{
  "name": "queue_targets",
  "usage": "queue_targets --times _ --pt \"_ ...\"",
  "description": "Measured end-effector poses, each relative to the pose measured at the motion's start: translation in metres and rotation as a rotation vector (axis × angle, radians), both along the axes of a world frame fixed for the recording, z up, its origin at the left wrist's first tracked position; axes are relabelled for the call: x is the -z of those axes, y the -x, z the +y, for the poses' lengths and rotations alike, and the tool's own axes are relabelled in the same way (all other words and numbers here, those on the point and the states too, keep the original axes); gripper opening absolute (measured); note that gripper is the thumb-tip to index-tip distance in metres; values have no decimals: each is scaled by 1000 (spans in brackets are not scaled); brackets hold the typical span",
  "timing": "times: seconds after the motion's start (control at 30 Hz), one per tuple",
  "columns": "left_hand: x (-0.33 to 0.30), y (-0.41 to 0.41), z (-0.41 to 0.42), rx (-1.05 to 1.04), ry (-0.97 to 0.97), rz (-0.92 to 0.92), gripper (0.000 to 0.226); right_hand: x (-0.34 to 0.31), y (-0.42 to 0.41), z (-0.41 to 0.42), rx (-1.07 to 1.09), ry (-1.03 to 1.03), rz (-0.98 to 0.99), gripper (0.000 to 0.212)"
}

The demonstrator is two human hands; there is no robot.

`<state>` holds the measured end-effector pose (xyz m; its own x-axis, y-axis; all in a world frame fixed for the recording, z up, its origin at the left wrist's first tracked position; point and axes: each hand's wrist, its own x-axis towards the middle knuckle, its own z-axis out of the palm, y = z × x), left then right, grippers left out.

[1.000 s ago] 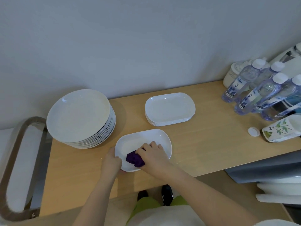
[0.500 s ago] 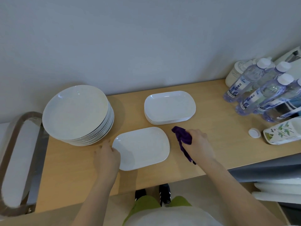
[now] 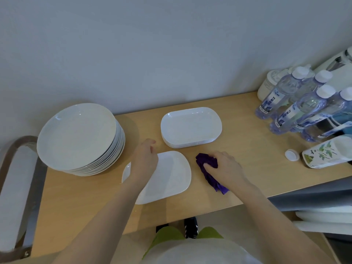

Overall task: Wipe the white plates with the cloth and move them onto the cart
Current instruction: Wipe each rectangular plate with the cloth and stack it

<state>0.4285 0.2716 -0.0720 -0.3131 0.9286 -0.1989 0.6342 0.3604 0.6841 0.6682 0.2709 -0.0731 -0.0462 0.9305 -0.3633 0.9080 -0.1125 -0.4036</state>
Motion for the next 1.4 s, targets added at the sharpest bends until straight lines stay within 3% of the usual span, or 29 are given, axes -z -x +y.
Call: queue_targets --times 0.13,0.3,0.53,0.8,1.07,1.4 --pt "-3 -7 35 24 4 21 32 -26 -3 31 103 -189 192 23" --pt "-4 -14 74 63 84 104 35 -33 1 87 74 -301 133 27" --pt "7 -18 89 48 188 160 32 -8 11 122 100 -181 -121 39" --pt "10 -21 91 -25 186 101 27 1 -2 129 156 -109 33 42" --pt "12 -25 92 -88 175 71 28 4 -9 136 165 -152 29 24" --pt "9 -26 91 -136 176 23 22 7 -5 136 201 -201 23 27"
